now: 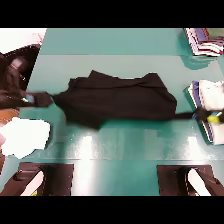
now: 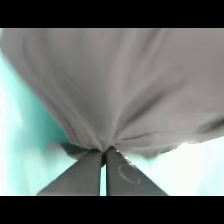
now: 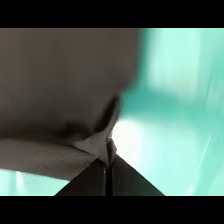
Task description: Fold the shirts.
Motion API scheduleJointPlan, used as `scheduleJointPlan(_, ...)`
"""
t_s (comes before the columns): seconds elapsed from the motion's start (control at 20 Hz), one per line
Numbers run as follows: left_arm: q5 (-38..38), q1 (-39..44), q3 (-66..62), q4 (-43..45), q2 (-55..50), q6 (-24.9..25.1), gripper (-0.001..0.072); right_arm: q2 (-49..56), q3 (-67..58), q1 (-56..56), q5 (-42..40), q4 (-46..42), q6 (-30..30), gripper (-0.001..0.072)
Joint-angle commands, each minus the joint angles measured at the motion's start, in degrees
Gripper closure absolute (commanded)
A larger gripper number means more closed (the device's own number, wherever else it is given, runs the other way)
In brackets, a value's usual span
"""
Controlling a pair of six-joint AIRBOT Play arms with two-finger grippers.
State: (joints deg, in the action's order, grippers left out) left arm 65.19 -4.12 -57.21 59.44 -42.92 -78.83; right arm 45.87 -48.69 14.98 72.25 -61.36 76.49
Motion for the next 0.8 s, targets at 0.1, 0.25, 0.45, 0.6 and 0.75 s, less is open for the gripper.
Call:
scheduleJointPlan(0.1, 1.40, -0.04, -34.84, 1.62, 4.04, -2.47, 0.0685, -5.51, -35.21, -1.29, -0.09, -0.17, 0.04, 0.0695)
scheduleJointPlan(0.25, 0.42, -0.02, -51.63, 4.46, 3.87, -5.62, 0.0685, -5.49, -50.95, 2.51, -0.04, -0.20, 0.04, 0.0695)
scheduleJointPlan(0.45, 0.22, -0.04, -64.17, 5.51, 3.63, -7.10, 0.0686, -5.40, -62.82, 8.96, 3.04, -0.35, 1.07, 0.0696)
scheduleJointPlan(0.6, 2.95, -0.02, -63.87, 5.75, 2.64, -8.26, 0.0686, -1.73, -68.48, 9.77, 6.97, 0.26, 2.19, 0.0697)
scheduleJointPlan(0.75, 7.06, -0.02, -56.83, 5.42, -0.37, -8.26, 0.0686, 3.74, -67.80, 6.36, 12.02, 0.17, 3.23, 0.0697)
